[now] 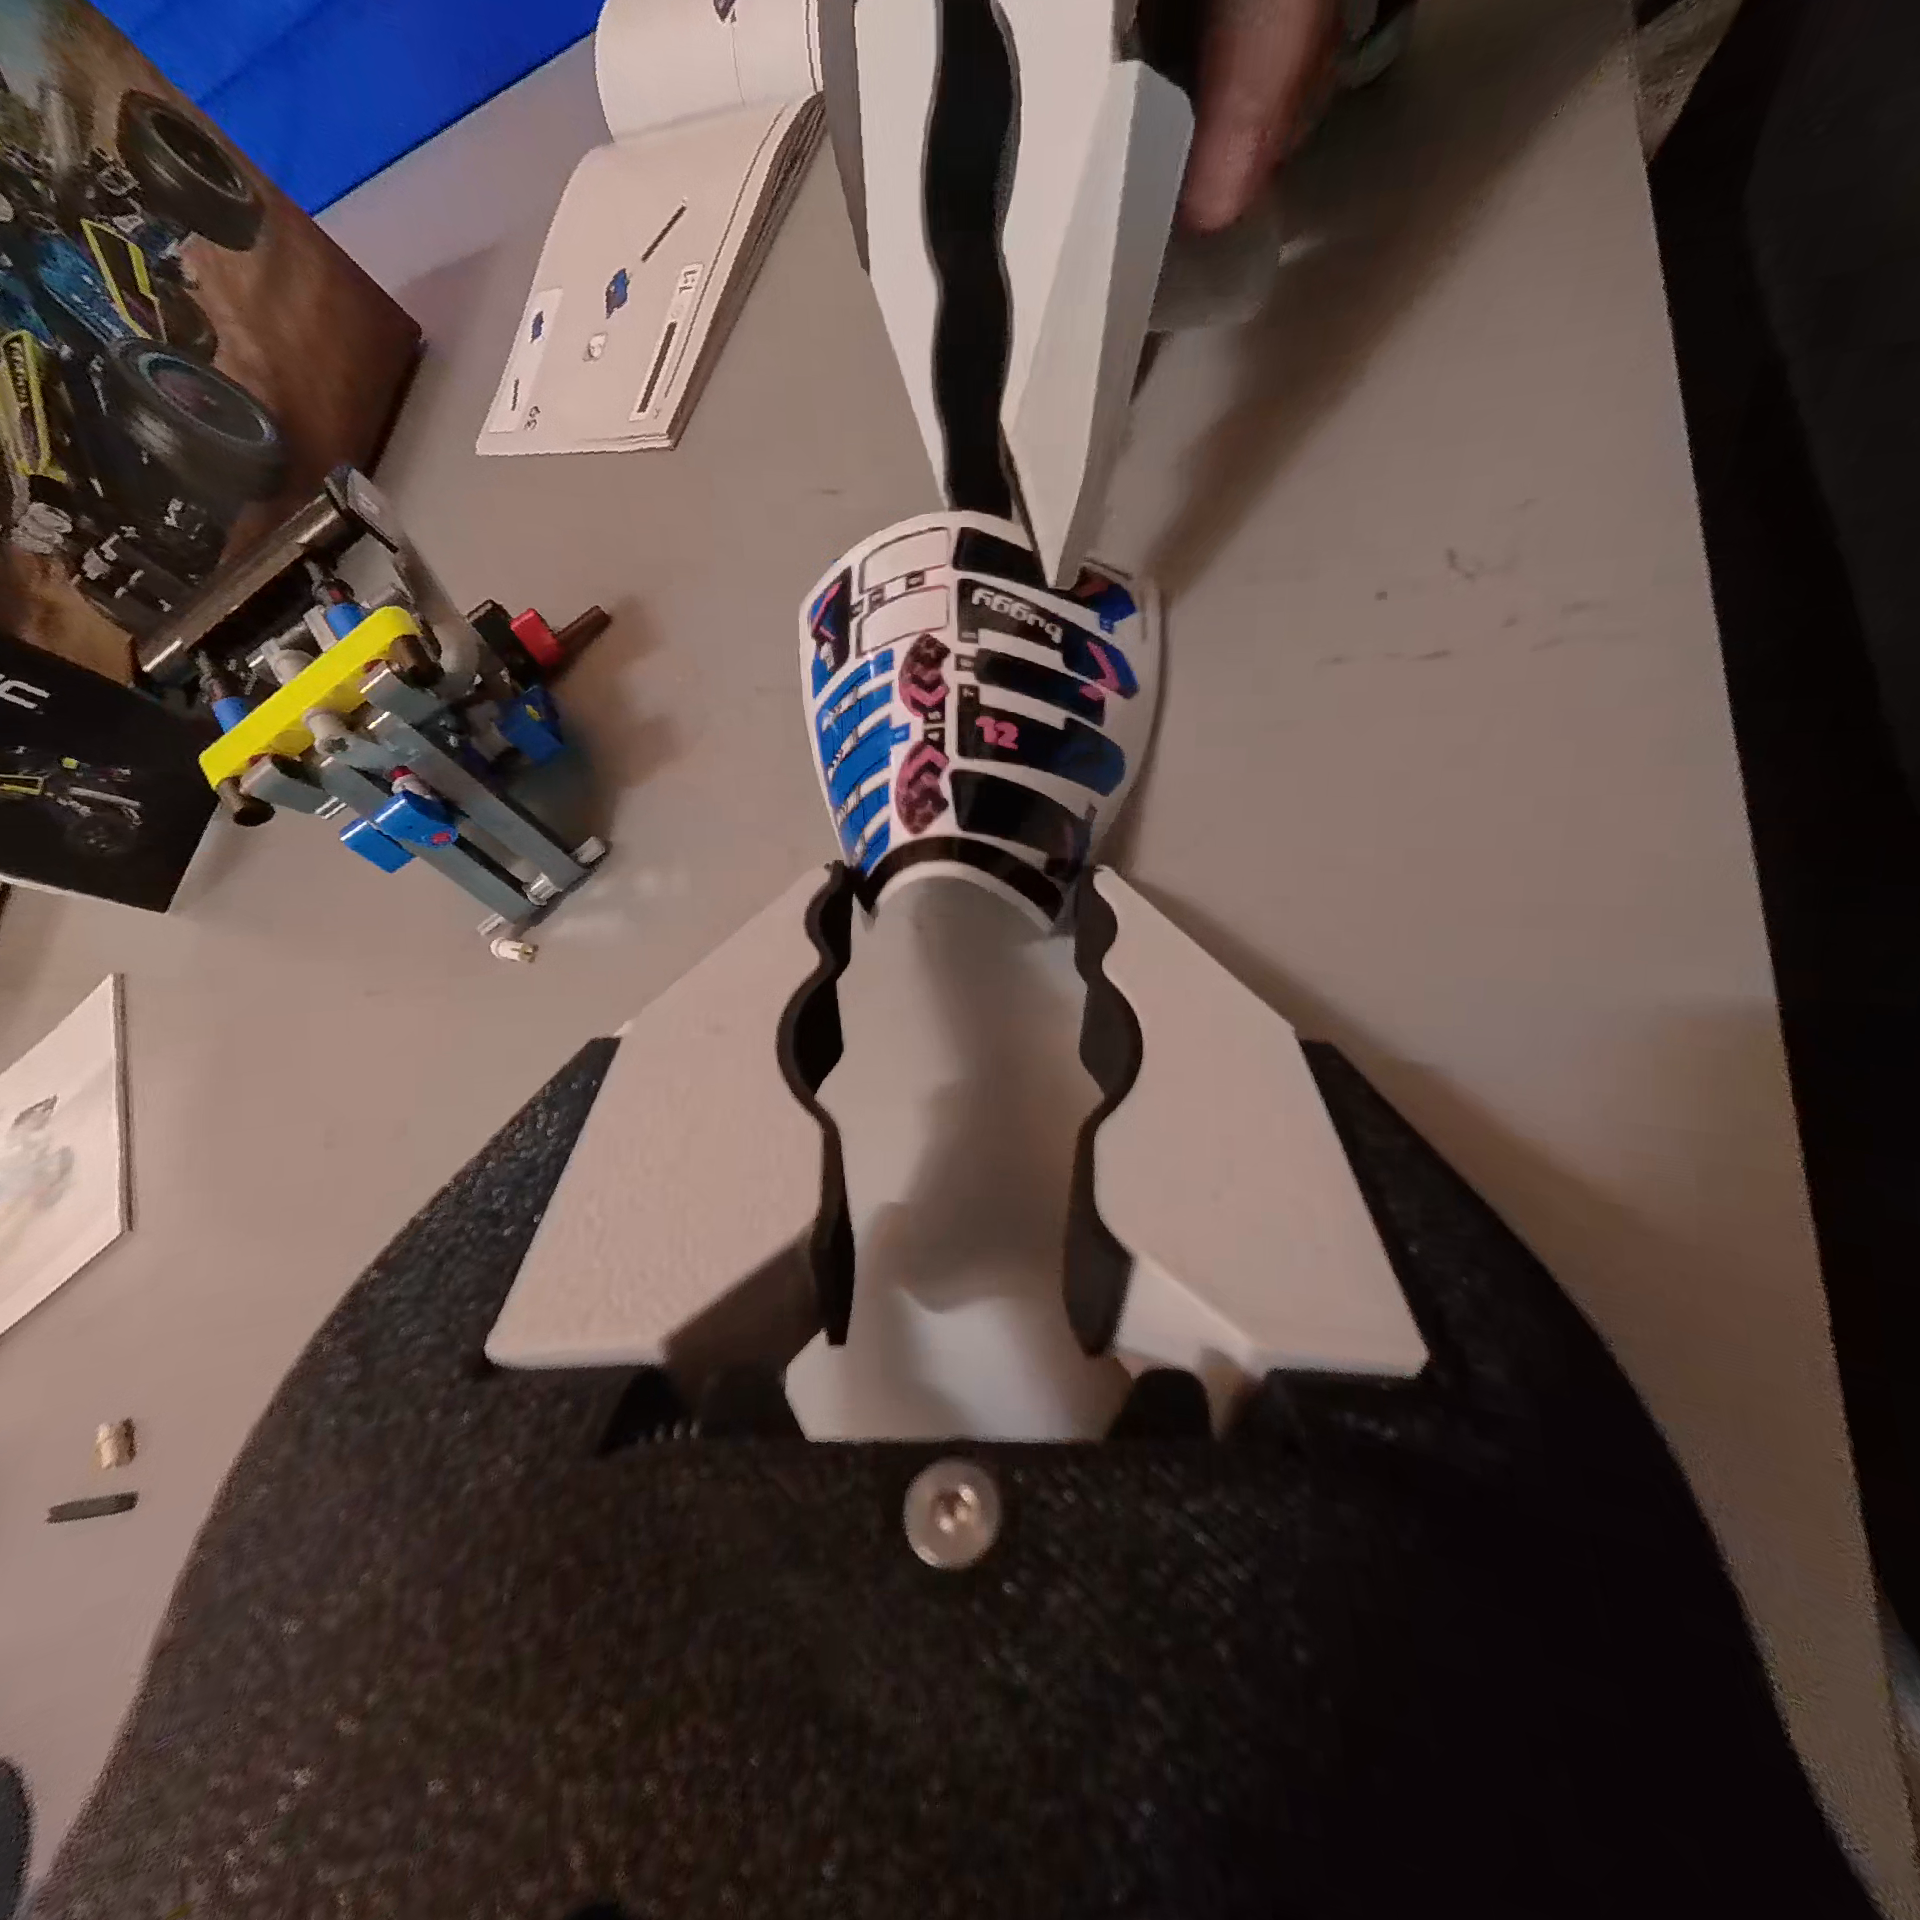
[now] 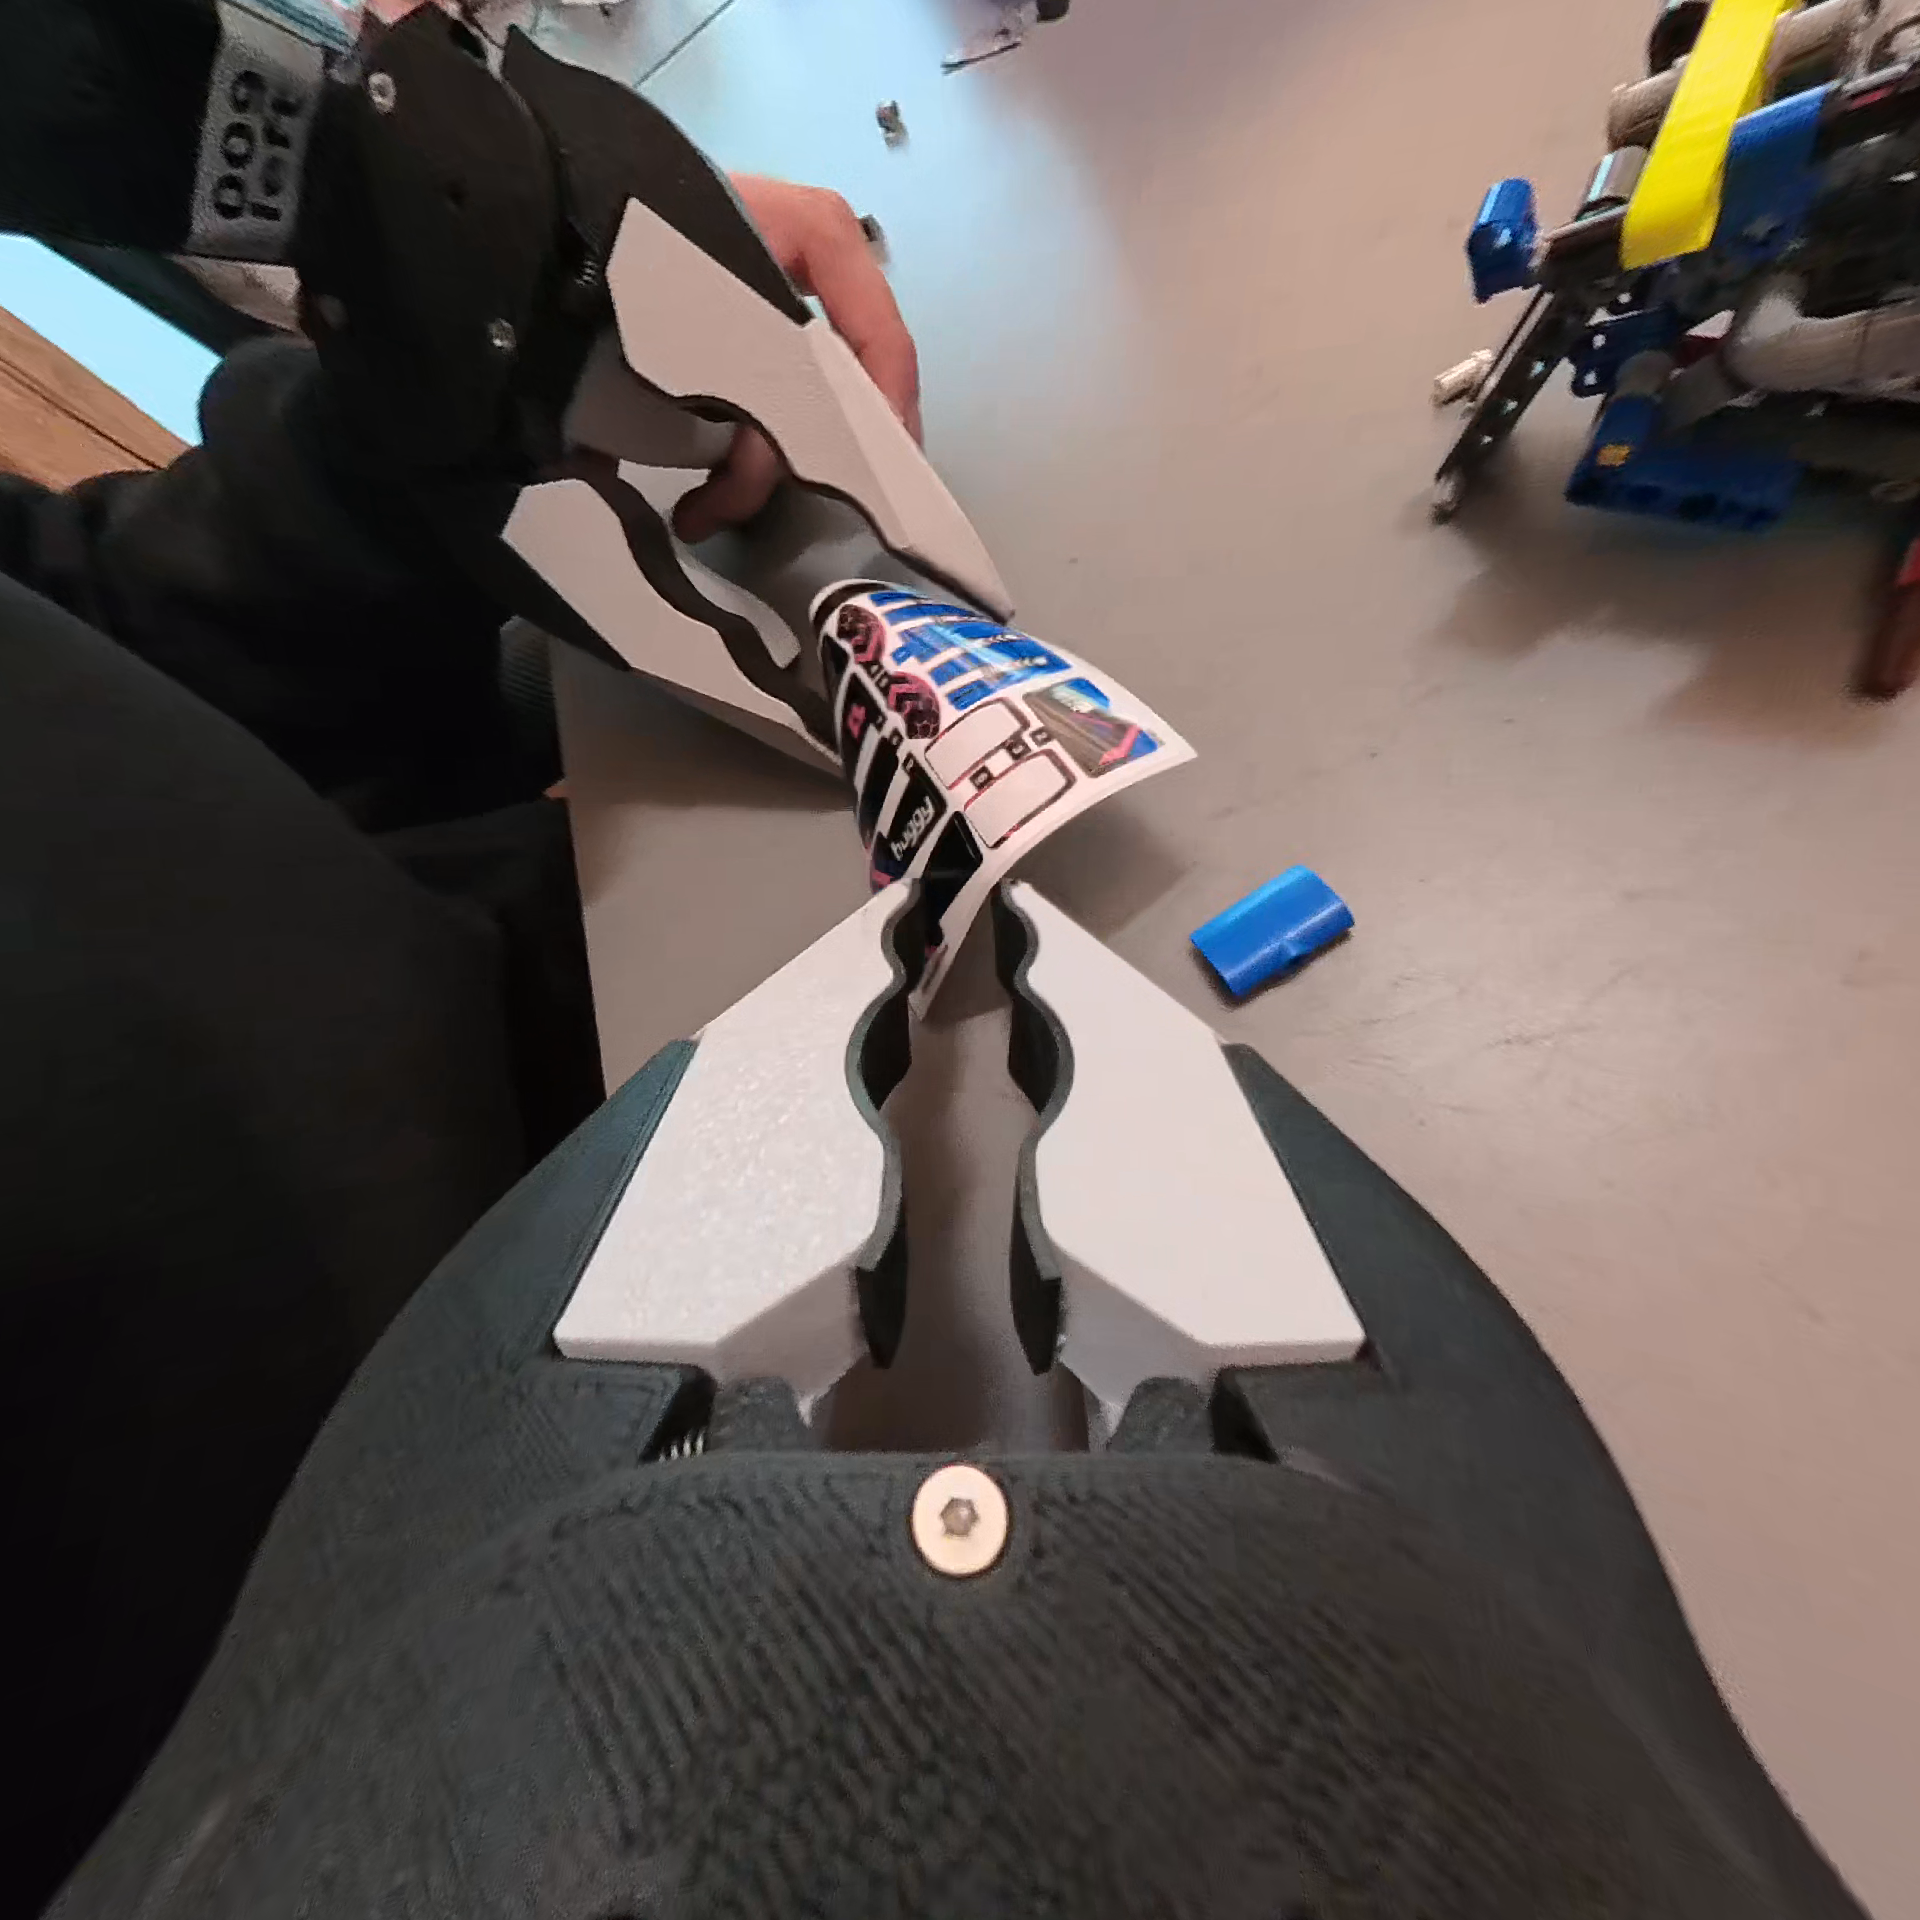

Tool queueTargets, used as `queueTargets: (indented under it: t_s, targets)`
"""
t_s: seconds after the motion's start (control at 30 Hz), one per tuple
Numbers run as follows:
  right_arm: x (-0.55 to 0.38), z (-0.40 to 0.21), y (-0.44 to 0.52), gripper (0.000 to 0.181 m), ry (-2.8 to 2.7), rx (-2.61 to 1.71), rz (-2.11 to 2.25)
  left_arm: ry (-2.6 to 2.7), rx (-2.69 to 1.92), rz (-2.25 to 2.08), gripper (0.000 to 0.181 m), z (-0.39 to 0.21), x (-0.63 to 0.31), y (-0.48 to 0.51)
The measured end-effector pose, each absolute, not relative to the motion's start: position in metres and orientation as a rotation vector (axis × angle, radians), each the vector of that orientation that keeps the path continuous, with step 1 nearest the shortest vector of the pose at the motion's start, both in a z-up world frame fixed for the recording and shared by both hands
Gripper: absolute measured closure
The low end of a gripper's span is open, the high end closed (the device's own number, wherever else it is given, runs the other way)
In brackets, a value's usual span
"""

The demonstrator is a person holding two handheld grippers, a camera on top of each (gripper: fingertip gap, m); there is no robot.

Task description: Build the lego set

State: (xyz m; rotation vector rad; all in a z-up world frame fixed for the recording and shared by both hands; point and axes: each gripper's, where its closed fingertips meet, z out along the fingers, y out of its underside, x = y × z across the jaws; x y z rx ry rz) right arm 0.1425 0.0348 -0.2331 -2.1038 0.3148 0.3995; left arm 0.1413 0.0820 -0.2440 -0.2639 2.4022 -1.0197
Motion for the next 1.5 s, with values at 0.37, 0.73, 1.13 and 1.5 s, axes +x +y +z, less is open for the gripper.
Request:
queueTargets:
  t_s: [0.37, 0.73, 1.13, 1.5]
  targets:
    - [0.140, -0.208, 0.031, 0.181, 0.298, -1.928, 0.524, 2.312, -0.606, -1.499, 0.123, -0.201, 0.145, 0.090]
    - [0.137, -0.186, 0.025, 0.181, 0.392, -1.730, 0.778, 2.461, -0.829, -2.000, 0.144, -0.179, 0.147, 0.062]
    - [0.165, -0.165, 0.022, 0.171, 0.463, -1.581, 0.672, 2.445, -1.172, -2.298, 0.181, -0.169, 0.151, 0.061]
    - [0.175, -0.164, 0.027, 0.181, 0.495, -1.544, 0.611, 2.448, -1.198, -2.218, 0.181, -0.177, 0.150, 0.061]
